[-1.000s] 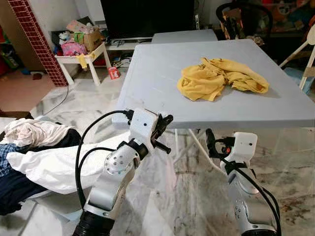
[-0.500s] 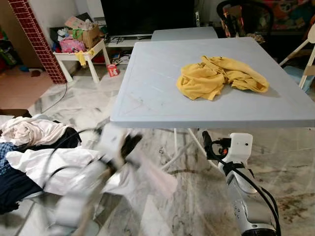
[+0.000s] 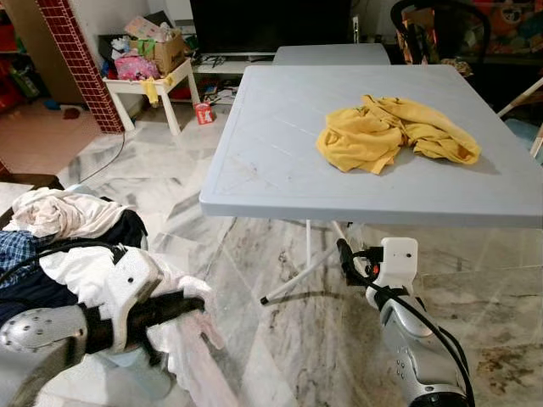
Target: Hang hanger
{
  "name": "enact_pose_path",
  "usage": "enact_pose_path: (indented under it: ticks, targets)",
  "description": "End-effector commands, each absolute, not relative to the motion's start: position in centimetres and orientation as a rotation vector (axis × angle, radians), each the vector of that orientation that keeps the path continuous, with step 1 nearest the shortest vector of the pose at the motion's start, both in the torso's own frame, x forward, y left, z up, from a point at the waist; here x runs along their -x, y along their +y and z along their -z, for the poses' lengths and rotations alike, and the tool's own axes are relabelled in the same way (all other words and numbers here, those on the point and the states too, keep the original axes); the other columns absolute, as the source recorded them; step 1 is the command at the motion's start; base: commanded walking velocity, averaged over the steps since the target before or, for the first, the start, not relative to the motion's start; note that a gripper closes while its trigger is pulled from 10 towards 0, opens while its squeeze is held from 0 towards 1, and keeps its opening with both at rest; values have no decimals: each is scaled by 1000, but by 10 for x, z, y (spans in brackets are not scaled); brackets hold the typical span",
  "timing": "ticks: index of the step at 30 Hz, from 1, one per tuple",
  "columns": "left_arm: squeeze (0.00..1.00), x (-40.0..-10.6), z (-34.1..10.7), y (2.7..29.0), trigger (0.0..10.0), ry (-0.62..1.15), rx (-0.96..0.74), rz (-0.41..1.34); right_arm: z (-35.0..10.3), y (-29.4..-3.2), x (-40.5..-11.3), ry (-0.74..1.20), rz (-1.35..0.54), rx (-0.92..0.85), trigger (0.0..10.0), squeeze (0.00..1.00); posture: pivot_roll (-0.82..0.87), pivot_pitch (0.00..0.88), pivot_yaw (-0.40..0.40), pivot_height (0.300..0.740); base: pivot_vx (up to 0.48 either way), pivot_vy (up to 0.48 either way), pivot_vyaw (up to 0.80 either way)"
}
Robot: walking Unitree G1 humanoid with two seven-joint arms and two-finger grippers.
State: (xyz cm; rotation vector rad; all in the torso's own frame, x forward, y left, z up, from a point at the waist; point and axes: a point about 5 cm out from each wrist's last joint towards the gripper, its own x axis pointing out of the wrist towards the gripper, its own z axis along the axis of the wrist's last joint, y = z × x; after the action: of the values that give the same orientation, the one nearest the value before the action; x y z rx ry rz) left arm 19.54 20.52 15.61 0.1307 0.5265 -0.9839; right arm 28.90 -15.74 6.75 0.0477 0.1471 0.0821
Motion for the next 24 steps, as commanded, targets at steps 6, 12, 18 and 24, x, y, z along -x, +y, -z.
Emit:
enact_pose_path:
  ticks: [6, 12, 18, 24]
  targets:
    - [0, -198, -205, 185, 10000, 380, -24, 1137, -66, -156, -292, 149, -94, -39, 10000, 0, 36, 0, 55, 740, 0, 0, 0]
    - [0, -230, -230, 186, 10000, 189, 56, 971, -64, -155, -292, 149, -94, -37, 10000, 0, 30, 0, 56, 740, 0, 0, 0]
    - [0, -260, -252, 166, 10000, 16, 42, 919, -65, -151, -296, 146, -102, -38, 10000, 0, 34, 0, 54, 740, 0, 0, 0]
    - [0, -291, -280, 114, 10000, -129, 101, 985, -67, -147, -302, 136, -104, -40, 10000, 0, 27, 0, 60, 740, 0, 0, 0]
